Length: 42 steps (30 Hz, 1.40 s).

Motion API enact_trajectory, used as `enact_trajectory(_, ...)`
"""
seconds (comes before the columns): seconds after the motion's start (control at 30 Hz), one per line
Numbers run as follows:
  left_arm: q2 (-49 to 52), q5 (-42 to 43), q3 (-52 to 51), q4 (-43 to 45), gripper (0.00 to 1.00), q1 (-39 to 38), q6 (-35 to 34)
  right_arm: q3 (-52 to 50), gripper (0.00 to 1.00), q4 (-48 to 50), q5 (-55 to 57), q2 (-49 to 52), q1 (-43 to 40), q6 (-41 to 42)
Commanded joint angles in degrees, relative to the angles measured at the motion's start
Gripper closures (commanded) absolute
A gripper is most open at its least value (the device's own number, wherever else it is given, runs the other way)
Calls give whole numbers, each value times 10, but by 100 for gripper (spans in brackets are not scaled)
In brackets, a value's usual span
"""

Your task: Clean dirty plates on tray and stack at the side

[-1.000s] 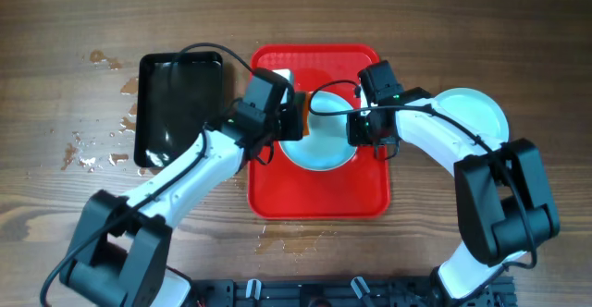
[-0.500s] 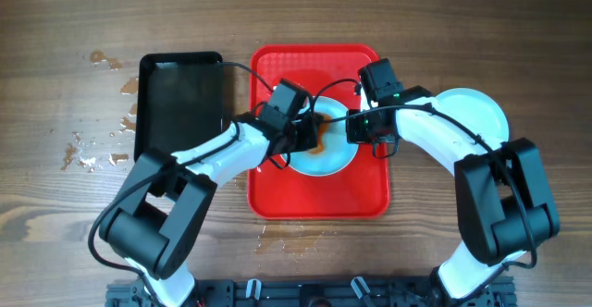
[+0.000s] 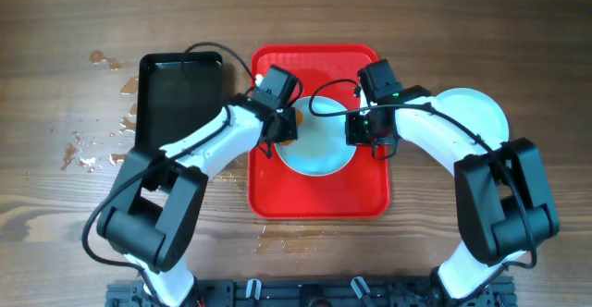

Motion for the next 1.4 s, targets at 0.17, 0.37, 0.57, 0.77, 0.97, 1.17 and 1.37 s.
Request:
enact_trajectory(0.17,0,-108,150,-132,96,11,10,-14,96,-29,27,29,-1,3)
enact_trajectory(0.37,-52,-3,150,-139,96,24,9,-9,96,-33,42,1,-1,-27)
enact_trajectory(0.57,-19,-112,135,-158,96,10,9,-9,96,-37,42,0,-1,-26)
enact_trajectory(0.77,-60,-131,120,-220,96,155,52,-9,96,-37,42,0,-1,-25)
enact_trajectory(0.97,-59,-120,-78,-5,96,220,93,-9,96,-37,40,0,-1,-26)
enact_trajectory(1.17,-71,-95,-92,-1,96,220,105,-9,96,-37,40,0,-1,-23)
enact_trajectory(1.37,-186,-75,-5,-96,96,220,106,-9,96,-37,40,0,-1,-23)
